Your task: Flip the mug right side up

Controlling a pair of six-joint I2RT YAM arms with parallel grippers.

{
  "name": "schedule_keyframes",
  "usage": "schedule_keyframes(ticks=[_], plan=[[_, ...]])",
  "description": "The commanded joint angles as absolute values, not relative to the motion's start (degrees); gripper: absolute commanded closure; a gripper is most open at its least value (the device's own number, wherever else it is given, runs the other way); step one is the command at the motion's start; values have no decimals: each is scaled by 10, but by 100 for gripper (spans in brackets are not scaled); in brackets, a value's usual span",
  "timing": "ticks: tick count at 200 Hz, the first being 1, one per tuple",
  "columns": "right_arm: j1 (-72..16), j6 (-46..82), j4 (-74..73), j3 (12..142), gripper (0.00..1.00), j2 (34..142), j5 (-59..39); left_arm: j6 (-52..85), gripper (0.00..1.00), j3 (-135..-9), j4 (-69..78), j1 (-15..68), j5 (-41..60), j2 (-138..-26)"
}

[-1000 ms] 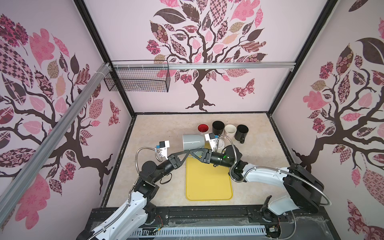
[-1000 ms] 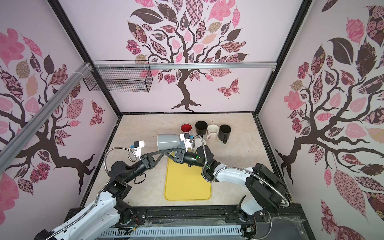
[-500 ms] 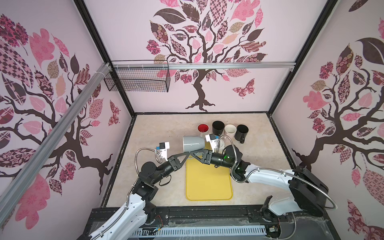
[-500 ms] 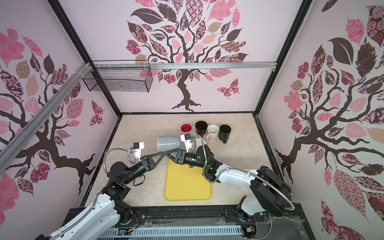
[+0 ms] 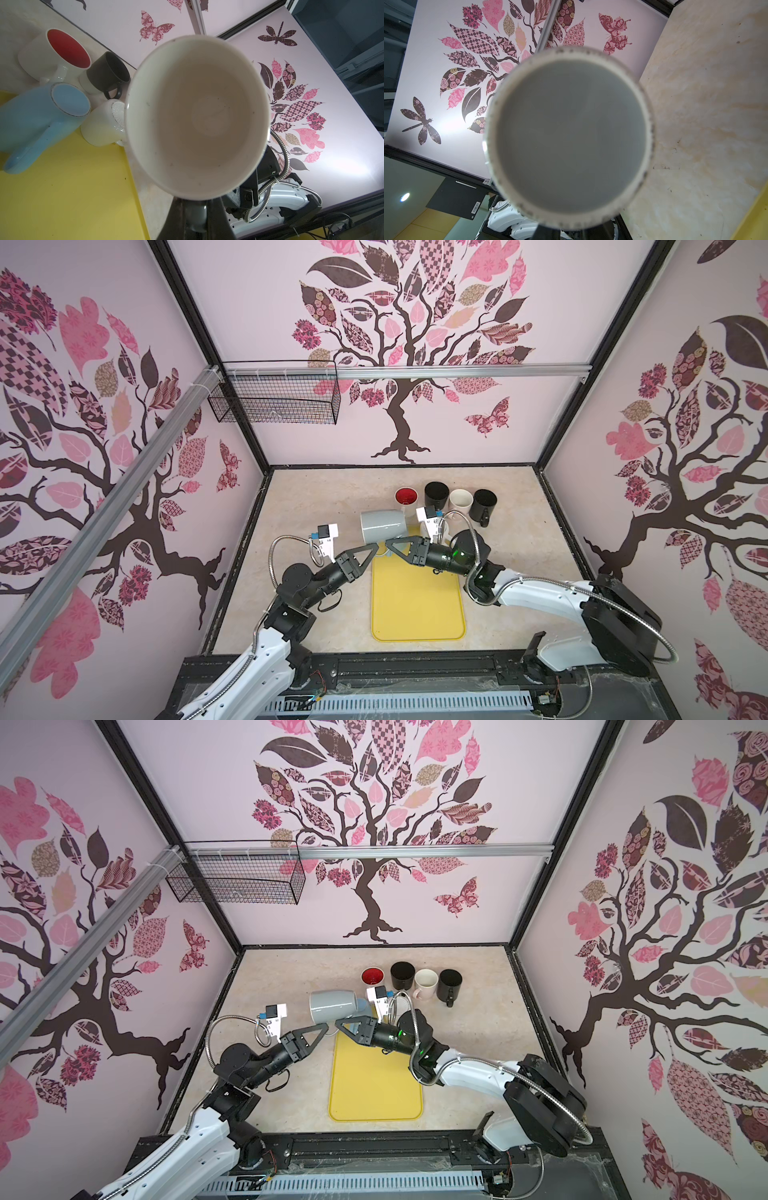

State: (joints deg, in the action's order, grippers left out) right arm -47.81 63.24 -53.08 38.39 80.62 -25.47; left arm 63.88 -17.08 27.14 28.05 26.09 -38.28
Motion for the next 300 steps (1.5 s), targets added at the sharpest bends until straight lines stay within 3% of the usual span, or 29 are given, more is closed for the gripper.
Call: schedule_keyframes(ticks=[1, 21, 70, 114, 156, 171, 180, 207, 235, 260, 300], plan=[[-473, 614, -577, 396, 100, 819, -257, 645, 73, -182, 294, 283, 277, -385], [-474, 627, -595, 399, 100, 829, -263, 643, 65, -186, 295, 282, 277, -390], [-475, 637, -607, 405, 100, 835, -269, 644, 69, -189, 297, 283, 282, -397], [-477, 680, -673, 406, 100, 866, -284, 646, 81, -191, 302, 283, 276, -400], [-482, 676, -661, 416, 100, 864, -295, 642, 84, -194, 301, 283, 268, -396], [-484, 674, -659, 417, 100, 863, -296, 640, 88, -197, 297, 283, 259, -391], [-486, 672, -655, 417, 100, 862, -296, 634, 98, -199, 296, 282, 255, -389], [-485, 661, -646, 407, 100, 855, -293, 569, 100, -260, 164, 281, 246, -380], [-486, 625, -563, 407, 62, 824, -273, 502, 100, -314, 49, 278, 205, -365], [-485, 595, -508, 387, 37, 780, -247, 453, 100, -363, -27, 276, 167, -362], [-485, 521, -390, 345, 24, 667, -180, 378, 100, -467, -163, 275, 91, -399]])
